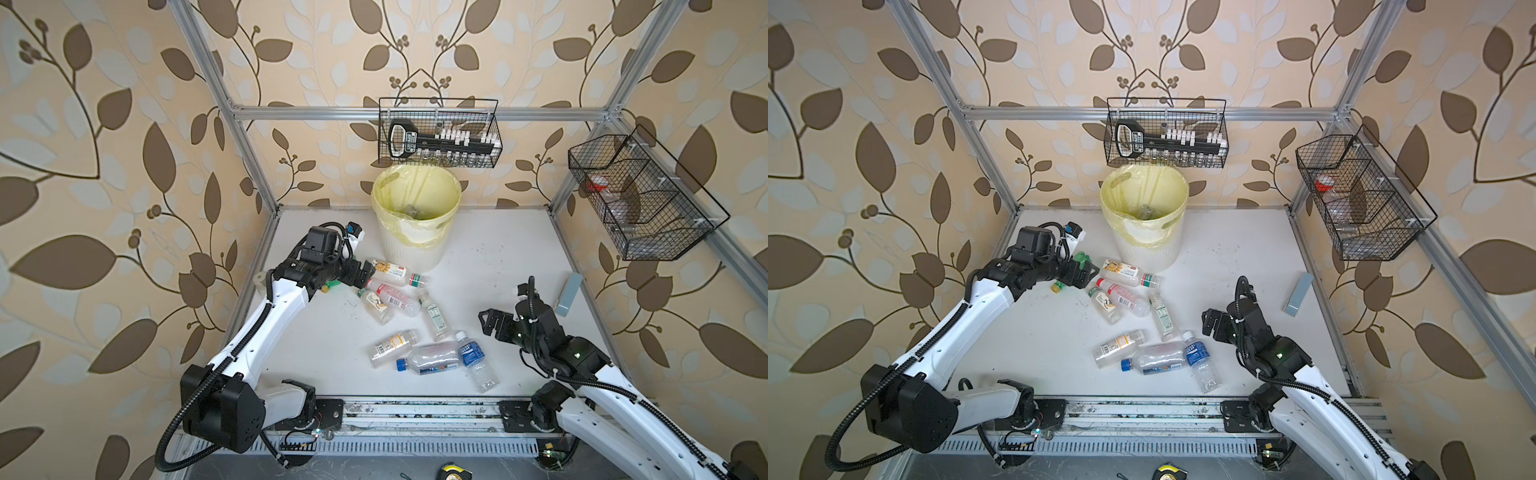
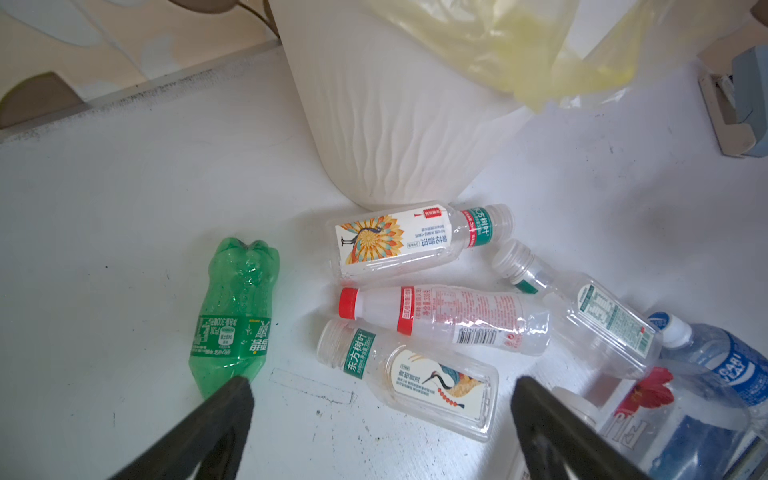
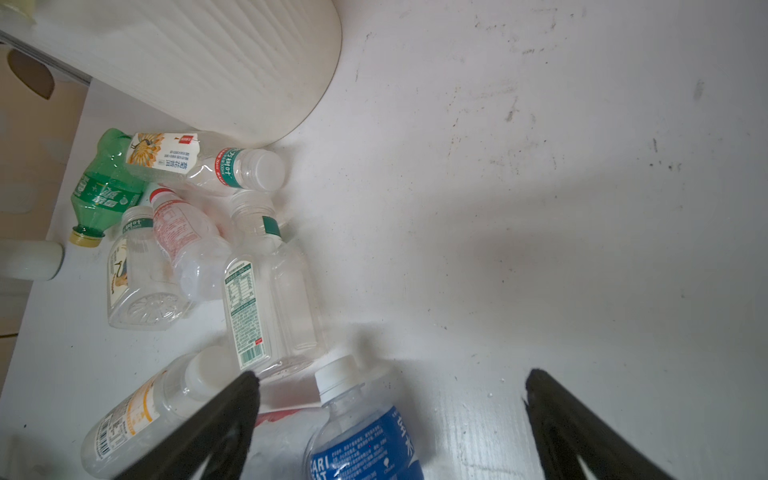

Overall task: Throw the plastic bottles in the bin
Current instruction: 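Withdraw the left gripper from the bin toward the remaining green bottle, then lower the right gripper onto the blue-labelled Pocari Sweat bottle and close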

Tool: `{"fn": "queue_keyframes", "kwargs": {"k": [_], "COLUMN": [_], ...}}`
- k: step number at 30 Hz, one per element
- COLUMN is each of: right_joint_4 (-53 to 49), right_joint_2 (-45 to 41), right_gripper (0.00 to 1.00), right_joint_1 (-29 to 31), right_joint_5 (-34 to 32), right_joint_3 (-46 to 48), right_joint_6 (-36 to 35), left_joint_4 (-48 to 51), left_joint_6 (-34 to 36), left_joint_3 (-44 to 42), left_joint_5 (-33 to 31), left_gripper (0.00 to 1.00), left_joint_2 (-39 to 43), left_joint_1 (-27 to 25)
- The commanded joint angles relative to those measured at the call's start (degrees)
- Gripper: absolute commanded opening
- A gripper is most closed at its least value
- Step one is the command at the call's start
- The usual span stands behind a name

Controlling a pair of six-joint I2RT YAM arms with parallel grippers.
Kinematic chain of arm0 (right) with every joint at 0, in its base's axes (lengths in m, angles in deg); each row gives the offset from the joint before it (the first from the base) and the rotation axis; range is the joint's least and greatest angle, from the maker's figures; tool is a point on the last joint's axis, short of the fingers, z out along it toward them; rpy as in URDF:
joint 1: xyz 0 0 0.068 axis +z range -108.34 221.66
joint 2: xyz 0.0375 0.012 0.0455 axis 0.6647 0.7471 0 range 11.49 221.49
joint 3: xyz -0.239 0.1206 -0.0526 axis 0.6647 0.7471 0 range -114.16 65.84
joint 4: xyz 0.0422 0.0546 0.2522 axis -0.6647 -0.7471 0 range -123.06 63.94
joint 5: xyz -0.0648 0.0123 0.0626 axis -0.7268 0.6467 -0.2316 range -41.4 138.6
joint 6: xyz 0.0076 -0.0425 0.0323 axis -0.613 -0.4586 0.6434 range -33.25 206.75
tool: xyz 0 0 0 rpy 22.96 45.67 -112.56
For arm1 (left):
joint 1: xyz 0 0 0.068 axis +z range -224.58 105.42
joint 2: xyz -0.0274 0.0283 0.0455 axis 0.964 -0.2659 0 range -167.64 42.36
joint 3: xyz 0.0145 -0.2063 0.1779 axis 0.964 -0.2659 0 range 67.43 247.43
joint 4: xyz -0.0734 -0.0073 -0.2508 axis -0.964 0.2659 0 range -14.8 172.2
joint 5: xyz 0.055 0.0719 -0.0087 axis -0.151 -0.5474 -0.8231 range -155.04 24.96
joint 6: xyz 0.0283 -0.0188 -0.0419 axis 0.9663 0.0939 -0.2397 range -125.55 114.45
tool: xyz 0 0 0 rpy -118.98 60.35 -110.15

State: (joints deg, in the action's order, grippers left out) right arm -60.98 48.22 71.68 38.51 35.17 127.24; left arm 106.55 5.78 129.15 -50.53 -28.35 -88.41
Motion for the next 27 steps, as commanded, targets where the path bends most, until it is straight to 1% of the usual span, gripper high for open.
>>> {"fn": "queue_keyframes", "kwargs": {"k": [1,5,8,12,17,23,27], "right_joint_4": [-2.4,-5.5,-8.0,-9.1,-10.5,-11.4,-11.7], "right_joint_2": [-0.7,-0.6,-2.3,-4.7,-5.2,-5.6,-5.7], "right_gripper": [1.0,1.0,1.0,1.0,1.0,1.0,1.0], "right_joint_1": [0.9,1.9,3.6,6.3,9.6,14.5,18.1], "right_joint_5": [-0.9,-1.1,-3.0,-4.6,-6.6,-9.0,-11.5], "right_joint_3": [0.7,0.0,0.0,0.7,2.0,2.4,2.1], "right_joint_6": [1.2,2.9,3.8,6.3,9.5,13.1,14.9], "left_joint_4": [-2.4,-4.8,-4.4,-4.4,-4.6,-3.9,-3.4], "left_joint_6": [2.2,3.3,3.7,3.6,3.4,2.6,2.1], "left_joint_3": [-2.4,-5.7,-6.1,-7.3,-9.0,-9.0,-8.7], "left_joint_5": [-0.1,-2.7,-3.3,-1.8,-0.8,3.1,4.0], "left_gripper": [0.99,0.99,0.99,0.99,0.99,0.99,0.99], "left_joint_2": [2.5,2.2,1.2,1.7,2.8,3.2,2.7], "left_joint_1": [0.0,0.0,0.2,0.5,1.1,3.7,4.5]}}
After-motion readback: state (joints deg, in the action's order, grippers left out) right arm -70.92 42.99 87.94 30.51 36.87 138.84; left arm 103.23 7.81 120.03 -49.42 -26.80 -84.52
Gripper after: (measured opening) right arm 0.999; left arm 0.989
